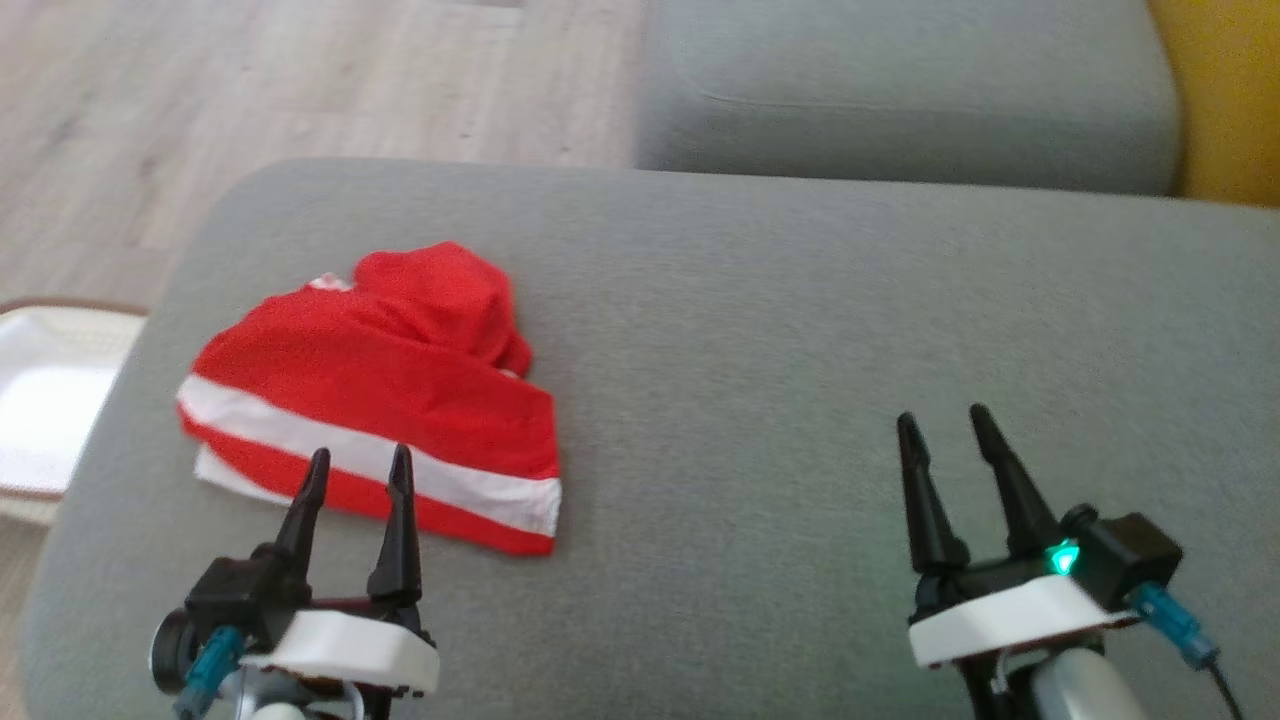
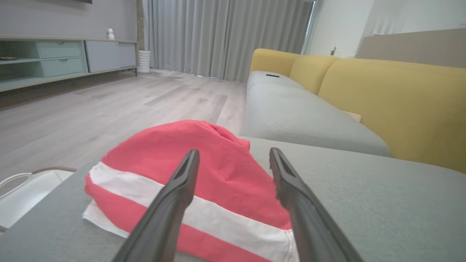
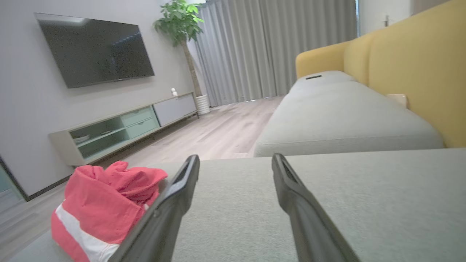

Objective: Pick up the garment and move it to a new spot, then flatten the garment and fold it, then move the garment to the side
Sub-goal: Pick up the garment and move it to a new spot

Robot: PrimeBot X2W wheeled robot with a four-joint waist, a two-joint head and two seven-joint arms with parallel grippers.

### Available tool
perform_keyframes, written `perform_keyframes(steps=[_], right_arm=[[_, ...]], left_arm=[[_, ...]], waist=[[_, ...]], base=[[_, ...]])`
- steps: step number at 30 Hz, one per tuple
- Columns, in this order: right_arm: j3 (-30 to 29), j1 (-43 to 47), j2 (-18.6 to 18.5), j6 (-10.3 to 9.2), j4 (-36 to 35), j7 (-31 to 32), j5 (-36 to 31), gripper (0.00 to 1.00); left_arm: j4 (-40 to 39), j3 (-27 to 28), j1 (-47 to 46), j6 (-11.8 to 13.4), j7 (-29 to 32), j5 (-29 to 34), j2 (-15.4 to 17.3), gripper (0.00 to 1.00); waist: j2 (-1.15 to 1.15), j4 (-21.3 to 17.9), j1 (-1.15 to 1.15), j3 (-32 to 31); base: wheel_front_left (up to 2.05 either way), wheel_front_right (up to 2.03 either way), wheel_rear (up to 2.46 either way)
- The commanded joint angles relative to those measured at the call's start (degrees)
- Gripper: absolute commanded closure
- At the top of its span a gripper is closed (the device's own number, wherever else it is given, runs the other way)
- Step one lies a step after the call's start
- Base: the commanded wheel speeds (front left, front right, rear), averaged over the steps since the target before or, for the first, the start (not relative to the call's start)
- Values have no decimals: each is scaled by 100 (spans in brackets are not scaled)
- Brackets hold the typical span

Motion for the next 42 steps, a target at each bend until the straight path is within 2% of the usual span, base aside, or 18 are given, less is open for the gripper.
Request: perform_keyframes(steps=[1, 5, 14, 22, 27, 30, 34, 38, 42], right_arm=[[198, -61, -40, -4, -151, -62, 37, 0], [300, -41, -40, -4, -96, -62, 114, 0], [427, -19, -40, -4, -54, -62, 193, 0], [449, -50, -40, -4, -44, -62, 174, 0], [336, -149, -40, -4, -103, -62, 108, 0], [294, -272, -40, -4, -133, -62, 48, 0], [259, -494, -40, -4, -185, -62, -53, 0], [166, -669, -40, -4, -217, -62, -109, 0], [152, -824, -40, -4, -229, -62, -109, 0]], left_arm=[[-223, 249, -211, -10, -70, 56, -17, 0], [-238, 320, -164, 1, -70, 79, -17, 0], [-218, 462, -94, -46, -70, 57, -17, 0], [-224, 558, -143, -65, -70, 95, -17, 0], [-15, 772, -437, -248, -70, 290, 4, 0], [210, 844, -849, -406, -70, 393, 156, 0], [723, 796, -1566, -633, -70, 436, 539, 0], [1429, 438, -2360, -767, -1, 328, 939, 0], [2010, 25, -3051, -792, 377, 99, 1283, 0]], waist=[[0, 272, 0, -82], [0, 546, 0, -138], [0, 857, 0, -183], [0, 793, 0, -102], [0, 617, 0, 147], [0, 492, 0, 412], [0, 298, 0, 823], [0, 135, 0, 1178], [0, -14, 0, 1449]], base=[[0, 0, 0], [0, 0, 0], [0, 0, 0], [0, 0, 0], [0, 0, 0], [0, 0, 0], [0, 0, 0], [0, 0, 0], [0, 0, 0]])
